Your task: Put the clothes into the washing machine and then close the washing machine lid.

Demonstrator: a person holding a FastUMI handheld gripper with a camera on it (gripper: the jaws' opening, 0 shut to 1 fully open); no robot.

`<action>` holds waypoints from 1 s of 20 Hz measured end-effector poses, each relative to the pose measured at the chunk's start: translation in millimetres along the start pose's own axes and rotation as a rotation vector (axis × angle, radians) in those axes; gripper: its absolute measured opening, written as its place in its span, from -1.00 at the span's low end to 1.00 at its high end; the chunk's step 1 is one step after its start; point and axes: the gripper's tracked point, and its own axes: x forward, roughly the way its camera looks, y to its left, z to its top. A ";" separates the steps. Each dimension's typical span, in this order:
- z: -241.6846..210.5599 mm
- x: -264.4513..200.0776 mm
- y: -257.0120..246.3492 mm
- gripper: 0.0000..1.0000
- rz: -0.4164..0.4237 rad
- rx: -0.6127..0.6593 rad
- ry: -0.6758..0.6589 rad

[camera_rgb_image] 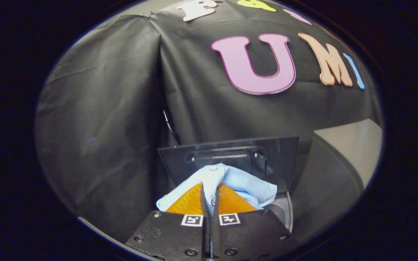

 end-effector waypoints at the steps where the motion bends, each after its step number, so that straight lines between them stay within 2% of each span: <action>1: -15.0 9.1 -2.8 -0.96 -0.003 0.009 0.003; 5: -76.8 41.4 -20.2 -0.95 -0.029 0.045 0.082; 8: -104.0 54.7 -35.2 -0.96 -0.078 0.035 0.127; 14: -160.1 77.6 -46.3 -0.95 -0.108 0.032 0.259; 17: -190.1 88.5 -43.6 -0.94 -0.095 0.021 0.337; 20: -199.6 97.0 -35.9 -0.92 -0.088 0.002 0.404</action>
